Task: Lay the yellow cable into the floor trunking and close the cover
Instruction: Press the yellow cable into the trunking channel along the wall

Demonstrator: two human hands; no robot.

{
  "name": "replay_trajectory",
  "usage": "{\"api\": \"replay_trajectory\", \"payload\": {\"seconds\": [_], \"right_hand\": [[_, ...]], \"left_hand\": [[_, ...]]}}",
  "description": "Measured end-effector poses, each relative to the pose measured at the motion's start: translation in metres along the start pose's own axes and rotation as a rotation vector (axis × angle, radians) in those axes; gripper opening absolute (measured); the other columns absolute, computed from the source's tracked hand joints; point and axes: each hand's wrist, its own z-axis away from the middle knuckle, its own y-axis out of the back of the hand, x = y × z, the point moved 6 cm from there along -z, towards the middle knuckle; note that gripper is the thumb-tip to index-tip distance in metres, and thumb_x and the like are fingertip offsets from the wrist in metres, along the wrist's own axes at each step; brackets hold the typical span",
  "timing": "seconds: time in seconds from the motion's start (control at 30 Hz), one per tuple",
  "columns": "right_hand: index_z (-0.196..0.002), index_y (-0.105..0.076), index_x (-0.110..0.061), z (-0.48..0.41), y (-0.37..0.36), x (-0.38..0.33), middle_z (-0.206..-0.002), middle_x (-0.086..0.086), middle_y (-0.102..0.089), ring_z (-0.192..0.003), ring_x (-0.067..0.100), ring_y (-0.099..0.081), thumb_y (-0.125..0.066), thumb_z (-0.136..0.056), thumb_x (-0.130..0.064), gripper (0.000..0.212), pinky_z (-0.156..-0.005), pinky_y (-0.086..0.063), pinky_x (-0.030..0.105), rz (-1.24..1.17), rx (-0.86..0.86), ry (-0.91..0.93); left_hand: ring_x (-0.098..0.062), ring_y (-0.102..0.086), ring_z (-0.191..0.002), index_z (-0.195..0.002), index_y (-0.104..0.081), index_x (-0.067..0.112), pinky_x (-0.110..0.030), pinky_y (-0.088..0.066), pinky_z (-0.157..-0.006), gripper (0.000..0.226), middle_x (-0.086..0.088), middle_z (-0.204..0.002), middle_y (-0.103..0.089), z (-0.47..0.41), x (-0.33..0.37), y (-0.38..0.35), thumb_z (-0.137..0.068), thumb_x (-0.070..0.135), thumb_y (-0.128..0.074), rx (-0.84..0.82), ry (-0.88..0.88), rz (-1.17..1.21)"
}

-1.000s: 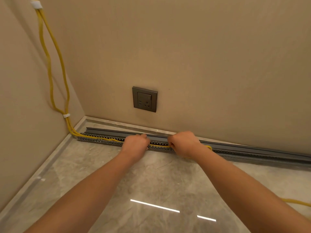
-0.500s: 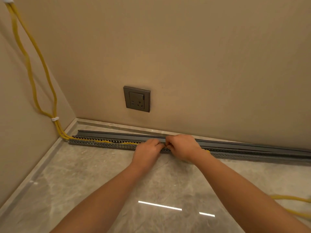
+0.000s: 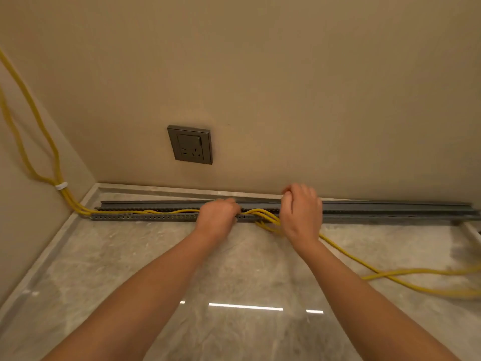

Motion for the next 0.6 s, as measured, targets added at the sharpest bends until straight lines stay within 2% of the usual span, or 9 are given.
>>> {"api": "replay_trajectory", "payload": {"seconds": [0.07, 0.1, 0.2, 0.33, 0.4, 0.5, 0.6], "right_hand": [[-0.083, -0.056, -0.009, 0.009, 0.014, 0.029, -0.088, 0.012, -0.059, -0.089, 0.032, -0.051, -0.035, -0.083, -0.022, 0.025, -0.077, -0.039, 0.041, -0.089, 0.094, -0.238], [-0.085, -0.055, -0.008, 0.016, 0.015, 0.043, -0.091, 0.014, -0.060, -0.091, 0.033, -0.052, -0.035, -0.086, -0.021, 0.024, -0.079, -0.040, 0.042, -0.101, 0.079, -0.343], [-0.098, -0.058, -0.007, 0.038, 0.003, 0.071, -0.105, 0.016, -0.063, -0.103, 0.035, -0.055, -0.041, -0.093, -0.018, 0.021, -0.086, -0.042, 0.041, 0.003, -0.151, -0.528], [-0.118, -0.057, -0.016, 0.052, -0.011, 0.071, -0.121, 0.010, -0.064, -0.114, 0.033, -0.055, -0.050, -0.087, -0.014, 0.032, -0.095, -0.042, 0.038, 0.053, -0.397, -0.483], [-0.124, -0.055, -0.021, 0.051, -0.012, 0.067, -0.124, 0.007, -0.063, -0.116, 0.031, -0.055, -0.054, -0.084, -0.015, 0.040, -0.094, -0.042, 0.038, 0.134, -0.475, -0.429], [-0.126, -0.054, -0.023, 0.048, -0.010, 0.067, -0.122, 0.005, -0.063, -0.114, 0.029, -0.057, -0.057, -0.083, -0.018, 0.043, -0.087, -0.048, 0.038, 0.170, -0.532, -0.413], [-0.117, -0.060, -0.019, 0.053, -0.012, 0.065, -0.116, 0.007, -0.065, -0.106, 0.029, -0.061, -0.056, -0.084, -0.015, 0.033, -0.080, -0.050, 0.035, 0.176, -0.576, -0.424]], "left_hand": [[-0.024, -0.060, -0.106, -0.114, -0.065, 0.024, -0.036, -0.053, -0.080, 0.024, 0.001, -0.116, -0.064, 0.000, 0.001, 0.003, -0.093, 0.020, -0.055, 0.004, 0.006, 0.007], [-0.024, -0.060, -0.106, -0.115, -0.065, 0.024, -0.036, -0.053, -0.081, 0.025, 0.001, -0.116, -0.064, 0.001, 0.003, 0.005, -0.093, 0.020, -0.055, 0.008, 0.006, 0.008], [-0.024, -0.061, -0.107, -0.115, -0.066, 0.025, -0.037, -0.053, -0.081, 0.024, 0.001, -0.116, -0.064, 0.004, 0.005, 0.008, -0.093, 0.020, -0.055, 0.011, 0.014, 0.006], [-0.025, -0.061, -0.107, -0.113, -0.066, 0.024, -0.036, -0.051, -0.080, 0.023, 0.000, -0.116, -0.064, 0.005, 0.007, 0.009, -0.093, 0.020, -0.055, 0.000, 0.026, 0.005], [-0.027, -0.061, -0.107, -0.112, -0.067, 0.023, -0.035, -0.051, -0.080, 0.023, -0.002, -0.115, -0.065, 0.006, 0.007, 0.010, -0.092, 0.020, -0.056, 0.000, 0.036, 0.013], [-0.027, -0.062, -0.106, -0.110, -0.067, 0.022, -0.036, -0.051, -0.079, 0.021, -0.003, -0.114, -0.065, 0.006, 0.007, 0.010, -0.091, 0.020, -0.057, 0.001, 0.047, 0.015], [-0.027, -0.061, -0.106, -0.109, -0.067, 0.022, -0.036, -0.052, -0.080, 0.019, -0.003, -0.114, -0.065, 0.005, 0.007, 0.010, -0.091, 0.021, -0.059, -0.007, 0.060, 0.017]]}}
